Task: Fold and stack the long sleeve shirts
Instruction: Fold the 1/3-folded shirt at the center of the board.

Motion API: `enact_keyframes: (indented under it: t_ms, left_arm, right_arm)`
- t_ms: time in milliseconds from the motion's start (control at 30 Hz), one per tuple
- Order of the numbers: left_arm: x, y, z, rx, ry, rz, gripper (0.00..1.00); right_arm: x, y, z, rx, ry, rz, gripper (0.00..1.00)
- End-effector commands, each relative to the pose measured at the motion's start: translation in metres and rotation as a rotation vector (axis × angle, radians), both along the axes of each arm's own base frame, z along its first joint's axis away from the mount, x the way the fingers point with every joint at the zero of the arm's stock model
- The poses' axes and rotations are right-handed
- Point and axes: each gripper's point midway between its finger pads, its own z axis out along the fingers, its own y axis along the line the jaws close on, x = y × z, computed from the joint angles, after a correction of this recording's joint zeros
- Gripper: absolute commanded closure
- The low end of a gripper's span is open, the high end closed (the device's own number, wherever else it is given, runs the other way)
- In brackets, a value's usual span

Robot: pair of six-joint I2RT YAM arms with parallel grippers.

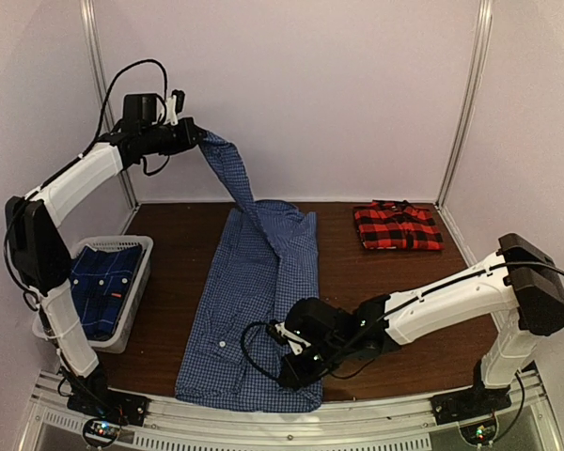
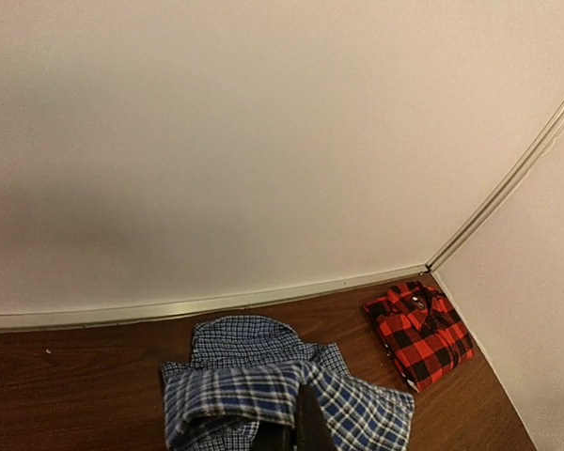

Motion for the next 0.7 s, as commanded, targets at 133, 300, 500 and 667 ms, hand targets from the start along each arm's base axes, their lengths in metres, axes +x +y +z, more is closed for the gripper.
enact_keyframes:
  t_ms: [133,300,500,667]
  left_arm:
    - [0.018,-0.003,-0.003,0.008,-0.028,-0.004,0.99]
    - [0.018,-0.001,-0.002,0.011,-0.031,0.003,1.0]
    - [0.022,0.001,0.008,0.011,-0.055,0.022,0.99]
    - [0.023,0.003,0.011,0.013,-0.056,0.033,1.0]
  right_arm:
    - [0.006,0.023,0.021,0.082,-0.018,0.016,1.0]
    - [0.007,0.028,0.023,0.092,-0.022,0.023,1.0]
    - [0.006,0.036,0.021,0.104,-0.013,0.042,1.0]
    - [0.006,0.044,0.021,0.112,-0.012,0.059,1.0]
